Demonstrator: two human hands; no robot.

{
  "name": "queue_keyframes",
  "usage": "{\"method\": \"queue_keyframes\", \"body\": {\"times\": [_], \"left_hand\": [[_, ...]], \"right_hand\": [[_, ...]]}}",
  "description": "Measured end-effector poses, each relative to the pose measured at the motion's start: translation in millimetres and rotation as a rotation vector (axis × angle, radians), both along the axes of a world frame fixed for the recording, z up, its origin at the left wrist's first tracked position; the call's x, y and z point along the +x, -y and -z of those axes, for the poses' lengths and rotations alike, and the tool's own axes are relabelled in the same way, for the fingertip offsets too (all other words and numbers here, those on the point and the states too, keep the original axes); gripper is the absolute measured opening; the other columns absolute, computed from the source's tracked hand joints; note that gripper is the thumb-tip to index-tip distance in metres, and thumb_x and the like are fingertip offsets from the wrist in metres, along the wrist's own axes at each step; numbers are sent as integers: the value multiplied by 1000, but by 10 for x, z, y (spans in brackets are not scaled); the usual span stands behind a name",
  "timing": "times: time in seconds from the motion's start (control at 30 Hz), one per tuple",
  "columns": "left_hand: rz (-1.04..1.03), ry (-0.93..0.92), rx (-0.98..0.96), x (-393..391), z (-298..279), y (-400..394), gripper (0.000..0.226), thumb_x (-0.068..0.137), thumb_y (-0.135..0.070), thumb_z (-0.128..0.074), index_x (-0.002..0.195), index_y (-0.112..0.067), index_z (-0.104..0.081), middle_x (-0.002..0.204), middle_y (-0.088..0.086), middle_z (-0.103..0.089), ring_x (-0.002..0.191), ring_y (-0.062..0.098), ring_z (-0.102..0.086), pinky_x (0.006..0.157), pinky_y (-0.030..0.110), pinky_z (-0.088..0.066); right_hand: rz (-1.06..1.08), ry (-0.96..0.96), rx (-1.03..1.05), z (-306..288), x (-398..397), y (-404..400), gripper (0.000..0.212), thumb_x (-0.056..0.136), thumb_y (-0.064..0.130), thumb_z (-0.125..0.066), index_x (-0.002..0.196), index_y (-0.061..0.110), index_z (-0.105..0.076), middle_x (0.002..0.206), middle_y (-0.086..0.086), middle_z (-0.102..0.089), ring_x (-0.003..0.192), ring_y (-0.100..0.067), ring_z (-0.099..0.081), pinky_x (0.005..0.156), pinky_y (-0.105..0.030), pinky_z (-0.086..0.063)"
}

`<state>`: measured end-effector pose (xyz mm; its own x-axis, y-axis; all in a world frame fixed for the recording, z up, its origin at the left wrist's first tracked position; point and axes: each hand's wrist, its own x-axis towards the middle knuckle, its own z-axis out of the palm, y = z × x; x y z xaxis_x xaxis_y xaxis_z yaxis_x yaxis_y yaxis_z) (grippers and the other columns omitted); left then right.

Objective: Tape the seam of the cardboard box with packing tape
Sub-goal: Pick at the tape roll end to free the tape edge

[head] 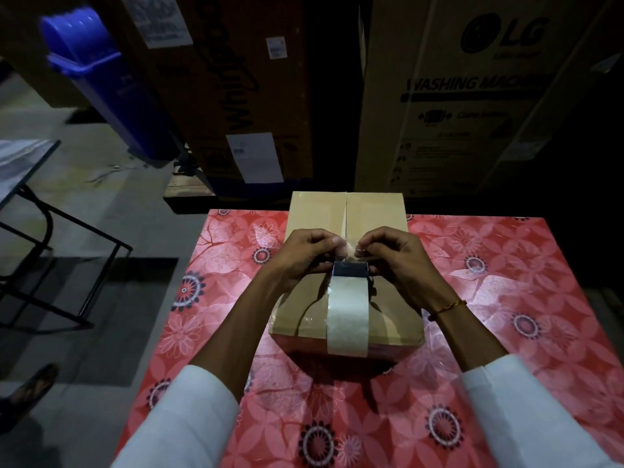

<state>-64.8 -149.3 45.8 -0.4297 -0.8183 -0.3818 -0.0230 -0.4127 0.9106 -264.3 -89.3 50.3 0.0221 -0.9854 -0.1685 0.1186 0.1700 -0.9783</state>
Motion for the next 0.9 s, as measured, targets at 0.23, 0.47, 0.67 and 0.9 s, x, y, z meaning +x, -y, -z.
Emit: {"method": "queue_keyframes", "body": {"times": [0.23, 0.47, 0.67, 0.9], "left_hand": [[-25, 19, -133, 5, 60, -64, 12, 96, -16, -64, 98, -11, -75, 86, 7, -74, 88, 21, -72, 80, 32, -58], [-17, 27, -116, -34, -9, -87, 14, 97, -16, -62, 96, -7, -73, 84, 11, -71, 63, 10, -63, 63, 23, -52], [-37, 52, -94, -6, -8, -69, 20, 100, -18, -58, 99, -4, -72, 87, 13, -70, 62, 5, -65, 60, 19, -51], [-50, 75, -73, -20, -45, -73, 21, 100, -19, -56, 94, -8, -73, 84, 8, -72, 81, 14, -70, 64, 21, -54]], "right_hand": [[-41, 56, 119, -120, -18, 24, 15, 98, 0, -53, 97, 5, -67, 100, -19, -65, 91, -26, -66, 64, -28, -57], [-25, 86, 213, -151, 2, 30, 30, 91, 5, -63, 120, 14, -61, 108, -21, -71, 92, -28, -68, 65, -27, -53], [-48, 186, 195, -104, -51, -8, 30, 95, 9, -63, 125, 8, -59, 108, -20, -71, 101, -31, -70, 77, -33, -58], [55, 19, 122, -4, 17, 16, 17, 96, 3, -61, 113, 1, -64, 85, -10, -71, 84, -32, -60, 63, -26, -57]]}}
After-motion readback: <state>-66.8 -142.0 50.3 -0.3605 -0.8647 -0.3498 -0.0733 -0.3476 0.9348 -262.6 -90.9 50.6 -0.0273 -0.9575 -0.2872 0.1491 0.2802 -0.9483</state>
